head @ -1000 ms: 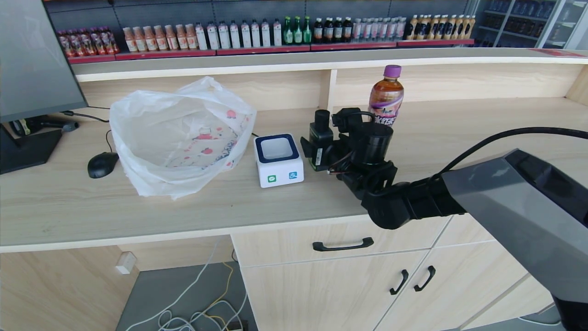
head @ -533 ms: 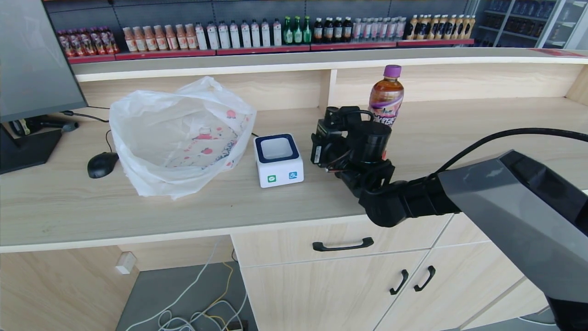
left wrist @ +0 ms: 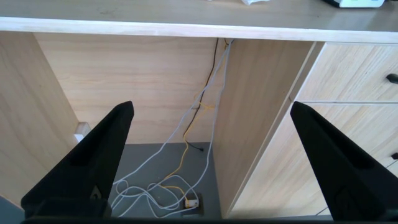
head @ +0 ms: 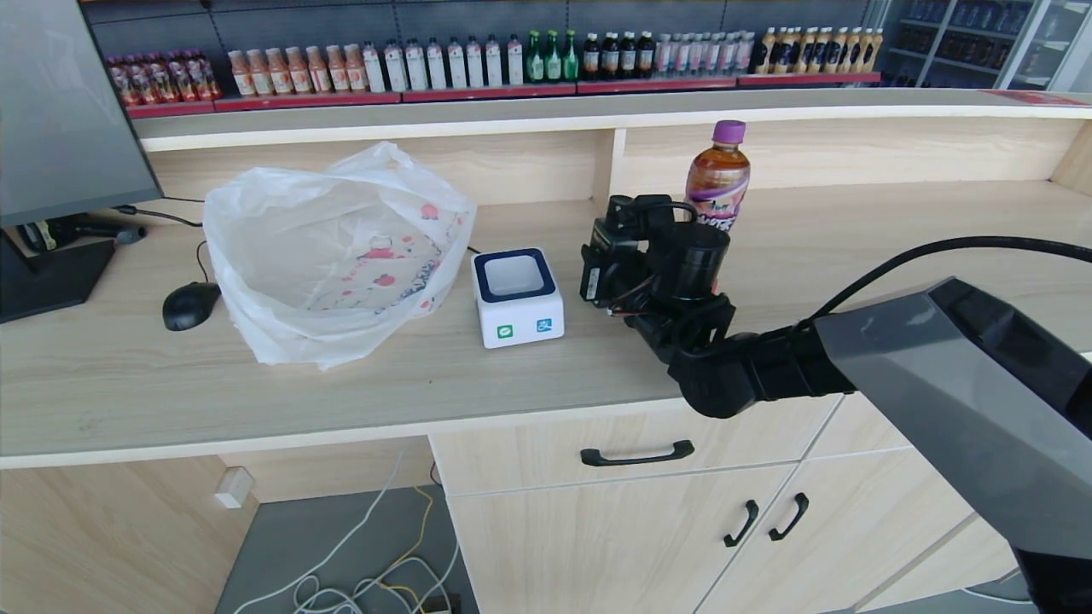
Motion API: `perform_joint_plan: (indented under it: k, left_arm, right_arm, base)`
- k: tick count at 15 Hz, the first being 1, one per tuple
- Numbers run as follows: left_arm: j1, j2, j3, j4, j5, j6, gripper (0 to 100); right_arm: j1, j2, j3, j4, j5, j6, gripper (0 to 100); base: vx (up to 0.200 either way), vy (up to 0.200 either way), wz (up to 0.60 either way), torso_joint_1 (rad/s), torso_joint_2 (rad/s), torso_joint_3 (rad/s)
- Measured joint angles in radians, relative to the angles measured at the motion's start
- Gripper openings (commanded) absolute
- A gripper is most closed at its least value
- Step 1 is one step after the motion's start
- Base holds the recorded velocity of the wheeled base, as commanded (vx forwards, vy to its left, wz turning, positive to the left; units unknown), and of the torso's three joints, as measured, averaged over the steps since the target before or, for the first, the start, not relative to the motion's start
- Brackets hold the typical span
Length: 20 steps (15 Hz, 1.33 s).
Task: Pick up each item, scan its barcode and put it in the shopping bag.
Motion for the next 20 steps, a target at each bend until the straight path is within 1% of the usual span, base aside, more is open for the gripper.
perform_joint_plan:
  k: [12,17,20]
  left_arm:
    - [0.000,0.000,0.000,0.000,0.000,0.000,100]
    - [0.000,0.000,0.000,0.000,0.000,0.000,100]
    - [0.000,0.000,0.000,0.000,0.000,0.000,100]
  right_arm:
    - [0.020,0.001,0.025,-0.004,0.000,-0.005,0]
    - [0.026,0.004,0.054,-0.059,0.000,-0.007,0]
    - [0.030,-0.001,0.054,-0.058,0.001,-0.007,0]
  base:
    - [0.000,0.000,0.00,0.000,0.00,0.000]
    - [0.000,0.000,0.00,0.000,0.00,0.000]
    - [0.000,0.000,0.00,0.000,0.00,0.000]
